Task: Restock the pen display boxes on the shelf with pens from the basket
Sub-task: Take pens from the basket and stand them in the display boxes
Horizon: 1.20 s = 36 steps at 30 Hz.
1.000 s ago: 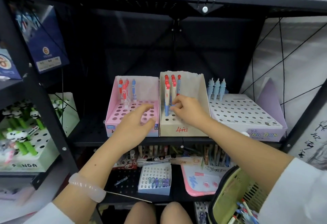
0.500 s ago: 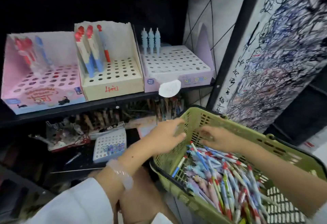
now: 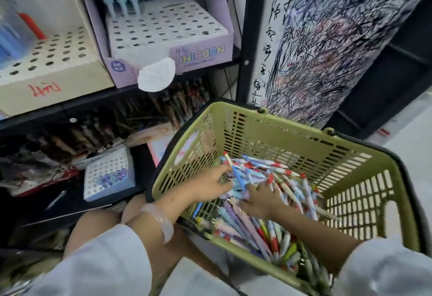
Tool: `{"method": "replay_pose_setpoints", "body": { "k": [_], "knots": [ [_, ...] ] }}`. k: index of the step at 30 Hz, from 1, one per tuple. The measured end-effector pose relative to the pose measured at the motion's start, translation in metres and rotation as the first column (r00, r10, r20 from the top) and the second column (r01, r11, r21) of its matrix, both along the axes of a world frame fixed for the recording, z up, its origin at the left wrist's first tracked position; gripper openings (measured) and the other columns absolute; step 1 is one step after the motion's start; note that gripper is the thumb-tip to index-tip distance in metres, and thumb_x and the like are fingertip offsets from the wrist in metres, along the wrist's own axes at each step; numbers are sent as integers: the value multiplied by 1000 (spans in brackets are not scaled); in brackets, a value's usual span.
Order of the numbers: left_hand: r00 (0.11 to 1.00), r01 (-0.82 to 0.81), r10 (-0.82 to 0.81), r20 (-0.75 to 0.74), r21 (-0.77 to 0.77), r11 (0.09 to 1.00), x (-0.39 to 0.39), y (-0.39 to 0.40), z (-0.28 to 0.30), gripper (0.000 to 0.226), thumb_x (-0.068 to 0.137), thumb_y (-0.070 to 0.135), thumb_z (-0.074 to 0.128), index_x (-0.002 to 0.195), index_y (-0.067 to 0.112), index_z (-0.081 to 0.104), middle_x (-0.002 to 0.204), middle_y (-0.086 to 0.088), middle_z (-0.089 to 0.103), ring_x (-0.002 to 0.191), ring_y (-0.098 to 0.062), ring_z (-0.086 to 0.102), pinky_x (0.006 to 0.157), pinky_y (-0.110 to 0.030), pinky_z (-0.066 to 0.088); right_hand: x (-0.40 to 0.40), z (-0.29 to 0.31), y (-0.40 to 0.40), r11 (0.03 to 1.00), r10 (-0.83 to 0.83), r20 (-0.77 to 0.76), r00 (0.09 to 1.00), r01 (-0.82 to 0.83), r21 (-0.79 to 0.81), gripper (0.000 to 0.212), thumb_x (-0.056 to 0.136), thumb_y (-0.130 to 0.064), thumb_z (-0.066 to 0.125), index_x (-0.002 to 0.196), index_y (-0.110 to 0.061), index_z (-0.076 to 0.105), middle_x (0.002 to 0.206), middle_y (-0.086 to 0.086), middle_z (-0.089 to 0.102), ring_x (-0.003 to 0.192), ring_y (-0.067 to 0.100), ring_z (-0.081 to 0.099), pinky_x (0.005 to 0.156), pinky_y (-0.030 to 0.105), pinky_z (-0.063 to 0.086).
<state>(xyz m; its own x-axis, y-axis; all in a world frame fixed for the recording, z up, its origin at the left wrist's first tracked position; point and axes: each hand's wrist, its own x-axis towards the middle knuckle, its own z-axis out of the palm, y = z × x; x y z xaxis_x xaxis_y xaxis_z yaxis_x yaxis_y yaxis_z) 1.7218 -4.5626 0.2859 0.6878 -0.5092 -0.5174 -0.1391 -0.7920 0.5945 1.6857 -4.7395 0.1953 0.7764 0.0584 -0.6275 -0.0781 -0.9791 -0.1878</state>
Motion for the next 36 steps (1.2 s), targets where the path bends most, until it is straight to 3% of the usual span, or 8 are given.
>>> {"method": "replay_pose_setpoints", "body": {
  "k": [4,9,13,19,21,24,28,36],
  "knots": [
    [1000,-20,20,2,-24,1000,1,-2,-1,45,97,33,46,139,21,37,132,-7,50,116,-25,51,95,-35,41,-18,-6,11,1000,10,187,982,-10,0,68,91,-61,27,142,-16,26,131,20,43,121,31,43,100,45,29],
    [999,-40,40,7,-42,998,2,-3,-5,45,98,35,43,140,23,35,140,-5,44,123,-22,46,96,-32,40,-31,-7,27,988,152,35,988,-151,-27,94,82,-70,41,148,-18,-1,147,20,17,137,37,17,108,54,15],
    [997,-77,78,5,-63,995,3,-3,-6,40,98,32,43,137,23,39,132,-10,50,118,-26,50,99,-40,42,-14,-4,39,994,76,-24,997,-78,-72,104,80,-62,55,148,-20,-11,146,26,20,134,40,26,107,50,20],
    [995,-102,104,9,-98,990,1,-1,-3,40,99,30,42,138,22,39,136,-5,46,119,-22,48,99,-37,41,-4,-5,37,996,67,41,997,-64,-67,70,84,-53,54,135,-13,28,126,19,39,116,35,42,98,48,27],
    [995,-102,104,14,-114,988,0,-1,-1,39,99,29,42,137,21,40,139,-5,45,122,-21,46,100,-34,40,-3,-4,33,993,94,-6,996,-94,-74,74,82,-57,55,136,-13,28,128,18,39,119,35,40,100,50,26],
    [994,-104,107,13,-126,987,-1,0,3,39,99,29,41,137,21,40,141,-2,44,125,-18,45,99,-30,38,4,1,37,931,262,10,965,-250,-265,85,78,-66,53,139,-11,30,137,17,30,128,36,28,104,50,24],
    [992,-120,125,25,-146,982,1,5,9,38,99,27,41,136,21,42,140,0,45,122,-16,47,96,-25,39,12,3,53,790,504,102,858,-410,-456,74,86,-57,51,138,-8,35,147,21,17,135,37,16,109,52,17],
    [993,-111,115,16,-146,983,1,13,9,38,99,30,40,137,22,41,138,0,46,124,-14,44,91,-22,33,10,2,56,916,384,10,923,-380,-129,85,81,-50,62,142,-5,22,135,19,34,125,35,34,103,39,32]
  ]
}}
